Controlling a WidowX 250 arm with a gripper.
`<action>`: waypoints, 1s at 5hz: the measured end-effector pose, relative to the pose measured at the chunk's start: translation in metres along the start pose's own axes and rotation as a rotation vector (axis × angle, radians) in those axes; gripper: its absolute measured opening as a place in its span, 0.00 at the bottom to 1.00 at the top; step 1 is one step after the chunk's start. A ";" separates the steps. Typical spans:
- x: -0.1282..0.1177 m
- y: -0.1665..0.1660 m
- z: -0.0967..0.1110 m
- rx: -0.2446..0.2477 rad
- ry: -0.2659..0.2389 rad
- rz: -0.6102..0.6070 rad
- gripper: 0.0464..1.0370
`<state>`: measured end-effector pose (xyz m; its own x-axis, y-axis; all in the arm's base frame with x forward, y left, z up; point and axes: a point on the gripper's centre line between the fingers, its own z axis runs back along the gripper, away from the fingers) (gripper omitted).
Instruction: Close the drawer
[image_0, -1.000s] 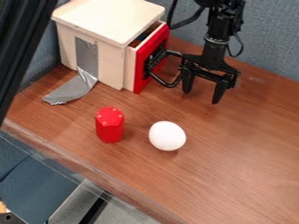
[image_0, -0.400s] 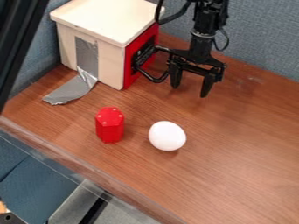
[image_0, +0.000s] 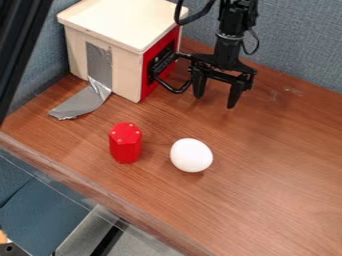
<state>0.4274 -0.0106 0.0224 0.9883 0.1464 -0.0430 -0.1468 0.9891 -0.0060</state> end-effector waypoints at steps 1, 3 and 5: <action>0.002 0.002 0.003 -0.002 -0.008 0.006 0.96; 0.002 0.003 0.003 0.002 -0.005 0.000 0.96; 0.001 -0.001 0.004 -0.022 0.003 -0.012 0.96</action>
<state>0.4289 -0.0115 0.0265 0.9898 0.1347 -0.0460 -0.1361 0.9903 -0.0286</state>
